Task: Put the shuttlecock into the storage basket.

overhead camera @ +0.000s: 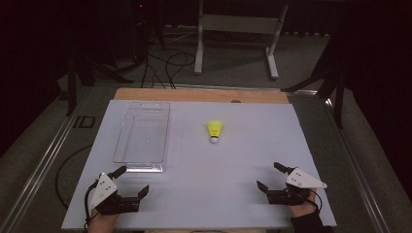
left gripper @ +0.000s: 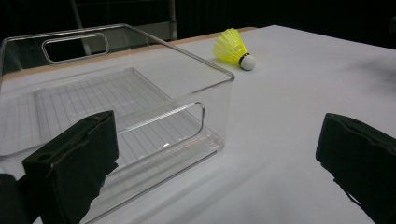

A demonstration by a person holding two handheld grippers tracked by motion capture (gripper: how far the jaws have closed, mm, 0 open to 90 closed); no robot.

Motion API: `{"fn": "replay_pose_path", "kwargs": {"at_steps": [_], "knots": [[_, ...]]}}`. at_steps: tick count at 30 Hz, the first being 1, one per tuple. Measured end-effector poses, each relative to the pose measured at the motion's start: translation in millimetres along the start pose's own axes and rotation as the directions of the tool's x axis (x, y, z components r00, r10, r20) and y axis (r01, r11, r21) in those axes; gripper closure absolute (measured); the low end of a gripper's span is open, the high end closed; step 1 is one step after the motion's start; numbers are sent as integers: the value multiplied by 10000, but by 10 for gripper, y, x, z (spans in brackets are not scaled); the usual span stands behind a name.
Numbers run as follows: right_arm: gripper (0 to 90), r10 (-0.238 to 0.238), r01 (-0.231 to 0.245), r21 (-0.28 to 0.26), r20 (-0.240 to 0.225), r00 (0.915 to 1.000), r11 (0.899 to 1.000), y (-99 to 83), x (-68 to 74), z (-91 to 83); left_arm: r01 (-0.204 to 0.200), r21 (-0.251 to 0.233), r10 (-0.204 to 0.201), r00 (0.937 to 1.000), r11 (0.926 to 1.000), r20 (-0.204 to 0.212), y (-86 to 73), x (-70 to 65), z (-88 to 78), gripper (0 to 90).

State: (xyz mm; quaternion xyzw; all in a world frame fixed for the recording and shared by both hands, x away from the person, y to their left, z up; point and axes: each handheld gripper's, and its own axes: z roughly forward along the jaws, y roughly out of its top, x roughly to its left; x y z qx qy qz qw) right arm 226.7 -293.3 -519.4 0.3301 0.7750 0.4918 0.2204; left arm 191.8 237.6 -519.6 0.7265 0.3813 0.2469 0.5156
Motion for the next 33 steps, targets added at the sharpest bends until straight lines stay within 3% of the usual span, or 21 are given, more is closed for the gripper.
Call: {"fn": "replay_pose_path", "kwargs": {"at_steps": [25, 33], "knots": [[85, -19, 19, 8, 115, 9999, 10000, 5, 9, -7, -41, 166, 40, 10000, 9999, 53, 44, -19, 22, 1], [85, -28, 31, -190, 165, 9999, 9998, 10, 4, -29, -169, -108, 172, 9995, 9998, 261, 204, -56, -45, 1]]}}
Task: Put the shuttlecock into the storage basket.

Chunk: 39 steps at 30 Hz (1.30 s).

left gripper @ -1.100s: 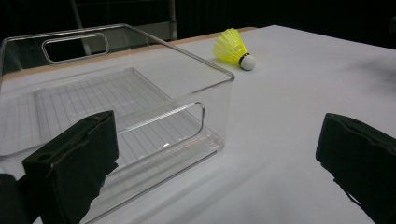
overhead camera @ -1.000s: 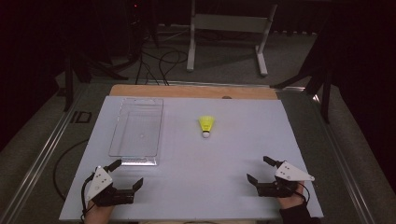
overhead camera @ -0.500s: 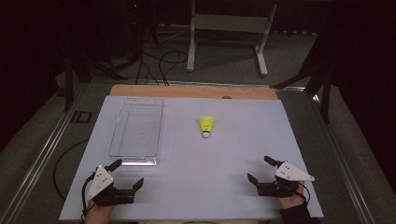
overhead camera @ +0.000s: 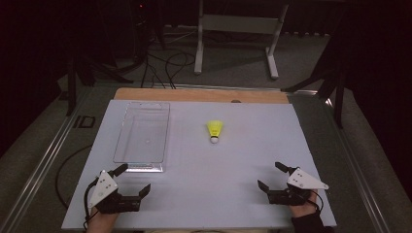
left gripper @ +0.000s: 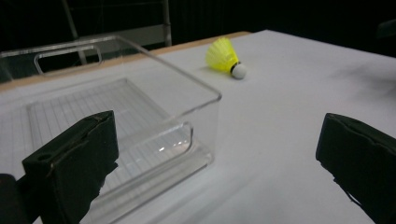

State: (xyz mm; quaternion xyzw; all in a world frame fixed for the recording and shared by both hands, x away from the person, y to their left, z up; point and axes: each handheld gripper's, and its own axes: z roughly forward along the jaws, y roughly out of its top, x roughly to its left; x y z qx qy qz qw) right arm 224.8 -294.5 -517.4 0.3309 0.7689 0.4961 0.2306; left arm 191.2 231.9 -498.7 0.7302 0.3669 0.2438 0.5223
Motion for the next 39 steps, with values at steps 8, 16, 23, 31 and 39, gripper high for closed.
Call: {"fn": "replay_pose_path", "kwargs": {"at_steps": [8, 16, 23, 31, 39], "knots": [[85, 88, -88, 43, 32, 10000, 10000, -5, -15, 6, 175, 67, -176, 9997, 9998, 173, 188, 32, -74, 0], [86, 122, -122, -109, -40, 9999, 9999, 7, -10, -3, 301, 624, -337, 9977, 9976, 580, 414, 27, -69, 0], [102, 52, -52, -257, -16, 10000, 9997, 22, 5, -16, 275, 1159, -363, 9965, 9929, 750, 550, 22, -13, 0], [97, 128, -124, -224, 192, 9997, 9997, 22, -9, -22, -43, 1465, -123, 9937, 9892, 1118, 707, -14, 78, 0], [97, 133, -131, -105, 150, 9998, 9999, 27, -3, -19, -289, 1732, 35, 9893, 9845, 1456, 937, -51, 193, 0]]}}
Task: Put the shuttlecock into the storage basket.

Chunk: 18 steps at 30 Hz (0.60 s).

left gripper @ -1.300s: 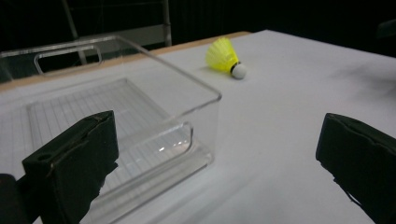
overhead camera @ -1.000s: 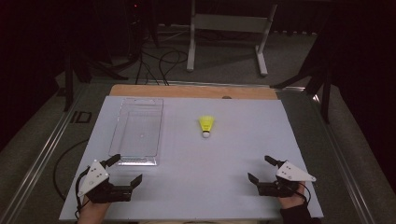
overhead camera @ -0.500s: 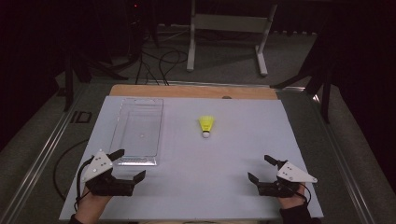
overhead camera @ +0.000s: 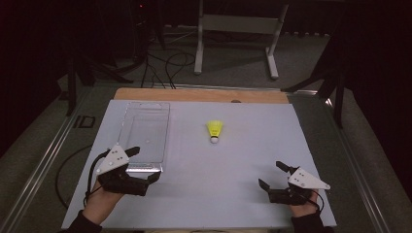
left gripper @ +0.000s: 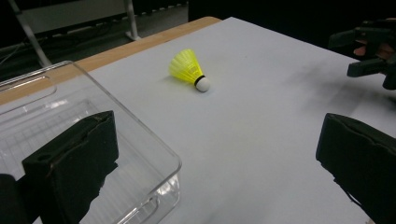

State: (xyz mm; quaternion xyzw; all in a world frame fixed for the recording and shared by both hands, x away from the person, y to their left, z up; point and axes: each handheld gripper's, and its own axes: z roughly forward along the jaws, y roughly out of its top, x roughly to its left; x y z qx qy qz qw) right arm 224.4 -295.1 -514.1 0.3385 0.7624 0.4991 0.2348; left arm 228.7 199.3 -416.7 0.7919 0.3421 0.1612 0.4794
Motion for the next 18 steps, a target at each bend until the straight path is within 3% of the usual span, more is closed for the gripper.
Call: {"fn": "replay_pose_path", "kwargs": {"at_steps": [10, 18], "knots": [[92, 55, -55, -13, -114, 9999, 10000, 7, 5, -1, -316, 659, 293, 9990, 9973, 352, 236, -67, 127, 0], [92, 26, -27, -64, -124, 9999, 10000, 12, 5, -5, -523, 1368, 446, 9973, 9892, 587, 350, -144, 331, 0]]}}
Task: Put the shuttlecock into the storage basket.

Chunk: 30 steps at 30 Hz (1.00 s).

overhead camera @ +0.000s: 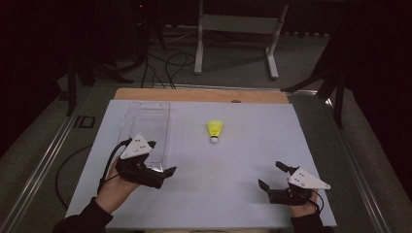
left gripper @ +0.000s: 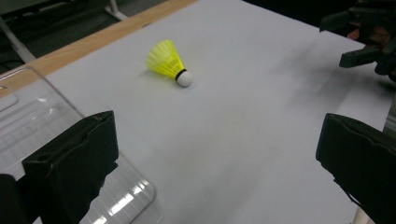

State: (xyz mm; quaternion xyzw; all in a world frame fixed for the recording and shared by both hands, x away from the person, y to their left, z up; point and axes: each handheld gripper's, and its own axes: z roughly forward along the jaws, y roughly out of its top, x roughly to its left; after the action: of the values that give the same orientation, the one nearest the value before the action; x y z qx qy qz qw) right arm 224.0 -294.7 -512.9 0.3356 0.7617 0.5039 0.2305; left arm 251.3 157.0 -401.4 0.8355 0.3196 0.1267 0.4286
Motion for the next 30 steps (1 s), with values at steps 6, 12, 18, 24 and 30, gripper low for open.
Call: {"fn": "replay_pose_path", "kwargs": {"at_steps": [6, 12, 18, 24, 30], "knots": [[92, 29, -28, 74, -72, 10000, 10000, -3, 5, 7, -24, 298, 18, 9998, 9996, 214, 90, -70, 149, 0], [92, 32, -31, 107, -108, 9999, 9999, -5, 4, 10, -56, 773, 32, 9995, 9970, 310, 163, -157, 323, 0], [92, -5, 8, 191, -198, 9998, 9998, -12, 8, 25, 25, 1218, -49, 9998, 9926, 196, 208, -236, 511, 0], [92, 43, -40, 182, -188, 9998, 9998, -11, 6, 23, 105, 1924, -116, 9999, 9813, 44, 261, -327, 712, 0], [92, 11, -8, 188, -199, 9998, 9998, -13, 4, 26, 508, 2315, -490, 9987, 9715, -136, 302, -360, 897, 0]]}}
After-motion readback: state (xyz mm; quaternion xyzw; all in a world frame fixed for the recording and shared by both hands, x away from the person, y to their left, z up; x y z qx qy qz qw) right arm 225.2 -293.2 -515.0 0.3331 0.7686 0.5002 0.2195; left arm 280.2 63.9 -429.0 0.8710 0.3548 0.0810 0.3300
